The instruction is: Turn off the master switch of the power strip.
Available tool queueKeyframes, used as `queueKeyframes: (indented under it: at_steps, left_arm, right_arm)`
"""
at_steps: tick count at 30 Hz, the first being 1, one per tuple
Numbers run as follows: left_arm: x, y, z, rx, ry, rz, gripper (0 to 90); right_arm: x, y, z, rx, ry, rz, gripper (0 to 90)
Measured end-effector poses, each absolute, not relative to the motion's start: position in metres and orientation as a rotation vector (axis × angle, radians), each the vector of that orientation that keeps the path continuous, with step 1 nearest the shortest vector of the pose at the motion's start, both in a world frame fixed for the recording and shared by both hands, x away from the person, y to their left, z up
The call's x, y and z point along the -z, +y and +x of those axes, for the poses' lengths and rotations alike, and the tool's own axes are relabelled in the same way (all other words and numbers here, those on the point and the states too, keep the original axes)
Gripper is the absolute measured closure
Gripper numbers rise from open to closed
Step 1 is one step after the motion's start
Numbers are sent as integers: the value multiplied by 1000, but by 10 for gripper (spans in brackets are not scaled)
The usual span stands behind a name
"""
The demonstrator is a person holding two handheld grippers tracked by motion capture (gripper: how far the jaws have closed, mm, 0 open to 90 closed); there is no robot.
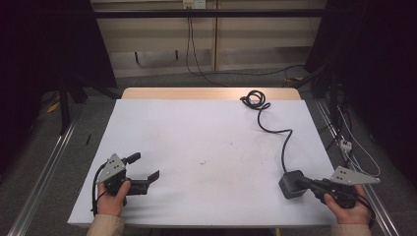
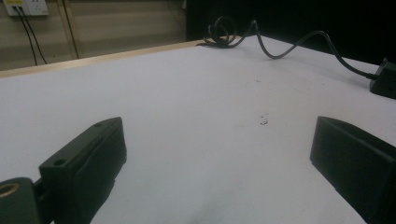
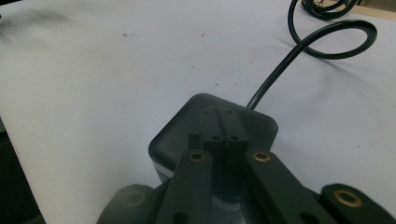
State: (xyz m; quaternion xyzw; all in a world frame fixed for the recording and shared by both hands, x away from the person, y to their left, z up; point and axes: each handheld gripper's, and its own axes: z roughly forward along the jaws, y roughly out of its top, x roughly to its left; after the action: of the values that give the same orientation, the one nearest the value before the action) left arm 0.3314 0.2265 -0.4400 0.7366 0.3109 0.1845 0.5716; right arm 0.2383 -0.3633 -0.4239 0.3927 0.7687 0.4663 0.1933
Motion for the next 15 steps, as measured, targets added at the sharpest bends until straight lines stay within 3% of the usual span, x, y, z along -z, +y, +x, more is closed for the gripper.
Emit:
queueKeyframes:
  at_steps: [15]
  left_arm:
    - [439,226,331,-437,730,1724,33]
  right_arm:
    - [423,-359,235,-1278,2180,1080,900]
